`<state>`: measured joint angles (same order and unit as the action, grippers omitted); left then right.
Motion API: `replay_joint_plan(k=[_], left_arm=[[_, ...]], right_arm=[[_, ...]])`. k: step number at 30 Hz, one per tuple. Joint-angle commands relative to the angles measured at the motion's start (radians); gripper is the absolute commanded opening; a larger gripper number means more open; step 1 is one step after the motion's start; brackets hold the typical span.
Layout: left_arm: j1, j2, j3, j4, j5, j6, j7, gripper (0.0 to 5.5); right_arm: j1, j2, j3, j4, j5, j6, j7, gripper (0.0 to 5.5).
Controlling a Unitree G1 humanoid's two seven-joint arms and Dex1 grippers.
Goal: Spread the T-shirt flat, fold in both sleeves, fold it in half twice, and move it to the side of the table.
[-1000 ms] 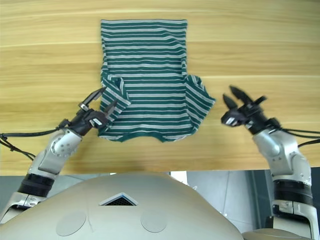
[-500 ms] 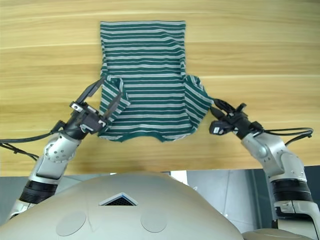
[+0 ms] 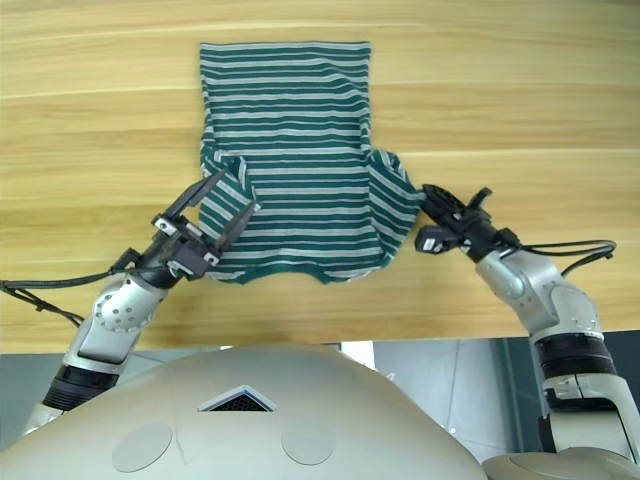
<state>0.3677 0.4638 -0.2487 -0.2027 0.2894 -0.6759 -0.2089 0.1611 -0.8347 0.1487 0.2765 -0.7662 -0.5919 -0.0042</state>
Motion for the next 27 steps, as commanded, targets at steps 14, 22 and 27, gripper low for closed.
replay_joint_plan(k=[14, 22, 27], left_arm=[[0.032, 0.009, -0.028, -0.01, 0.012, -0.012, -0.04, 2.64], [0.033, 0.013, -0.007, 0.006, 0.007, -0.013, -0.038, 2.64], [0.037, 0.014, 0.014, 0.009, 0.002, -0.013, -0.035, 2.64]], right_arm=[[0.0, 0.001, 0.096, 0.07, -0.021, 0.018, -0.003, 0.01], [0.077, -0.136, -0.094, -0.066, 0.041, 0.06, -0.029, 1.19], [0.211, -0.152, -0.112, -0.184, 0.119, 0.056, 0.082, 1.74]])
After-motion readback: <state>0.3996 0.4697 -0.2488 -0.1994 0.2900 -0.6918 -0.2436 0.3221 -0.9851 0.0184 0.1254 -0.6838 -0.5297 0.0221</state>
